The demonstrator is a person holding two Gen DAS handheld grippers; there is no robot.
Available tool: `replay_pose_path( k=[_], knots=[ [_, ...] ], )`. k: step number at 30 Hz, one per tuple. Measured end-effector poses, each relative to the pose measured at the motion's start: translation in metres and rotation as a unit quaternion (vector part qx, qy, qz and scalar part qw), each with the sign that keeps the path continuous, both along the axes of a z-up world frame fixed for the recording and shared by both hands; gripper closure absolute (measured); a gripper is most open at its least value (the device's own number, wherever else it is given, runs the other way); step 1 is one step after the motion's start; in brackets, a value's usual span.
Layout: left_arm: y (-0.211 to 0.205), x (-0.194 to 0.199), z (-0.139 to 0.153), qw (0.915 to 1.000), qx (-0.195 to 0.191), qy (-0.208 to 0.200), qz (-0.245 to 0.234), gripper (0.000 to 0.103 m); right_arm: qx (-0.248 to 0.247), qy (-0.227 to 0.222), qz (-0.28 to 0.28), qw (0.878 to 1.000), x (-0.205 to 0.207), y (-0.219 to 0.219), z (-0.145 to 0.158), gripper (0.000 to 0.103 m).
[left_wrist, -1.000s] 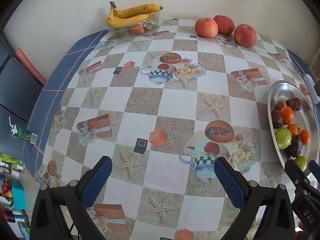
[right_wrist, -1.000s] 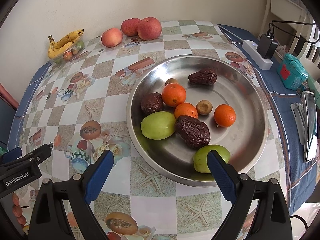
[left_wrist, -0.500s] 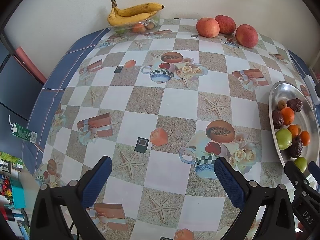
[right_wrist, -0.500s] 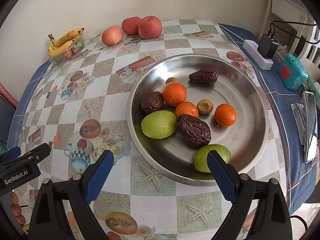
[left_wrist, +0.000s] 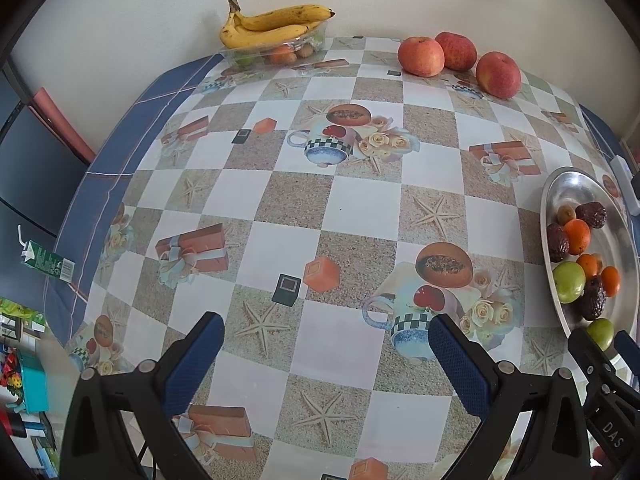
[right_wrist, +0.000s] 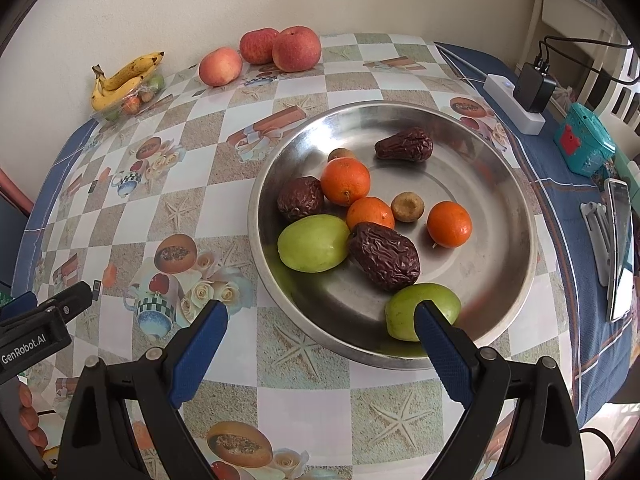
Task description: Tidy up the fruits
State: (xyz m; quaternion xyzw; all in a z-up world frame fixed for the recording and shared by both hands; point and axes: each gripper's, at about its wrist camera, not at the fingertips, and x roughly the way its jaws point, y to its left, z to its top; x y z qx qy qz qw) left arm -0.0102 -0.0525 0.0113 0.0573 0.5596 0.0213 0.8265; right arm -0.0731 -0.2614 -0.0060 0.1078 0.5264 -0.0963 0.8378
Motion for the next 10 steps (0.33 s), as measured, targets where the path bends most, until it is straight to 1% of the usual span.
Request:
replay_pose_path(
  k=[3,7,10],
  knots=[
    [-0.0002,-0.0004,0.0003,1.0000,0.000,-0.002,-0.001,0.000,0.001,0.002,-0.004,1.000,-0.0004,-0.0019,-0.0004,0.008],
    [-0.0026,-0.0024,0.0027,0.9998,0.011,-0.013,-0.005,0.000,0.002,0.003,-0.006,1.000,-0.0004,-0.0029,-0.0011,0.008],
    [-0.0034,-0.0022,0.0034,0.9999,0.004,-0.013,-0.010,0.000,0.003,0.002,-0.007,1.000,-0.0006,-0.0030,-0.0009,0.008]
  ],
)
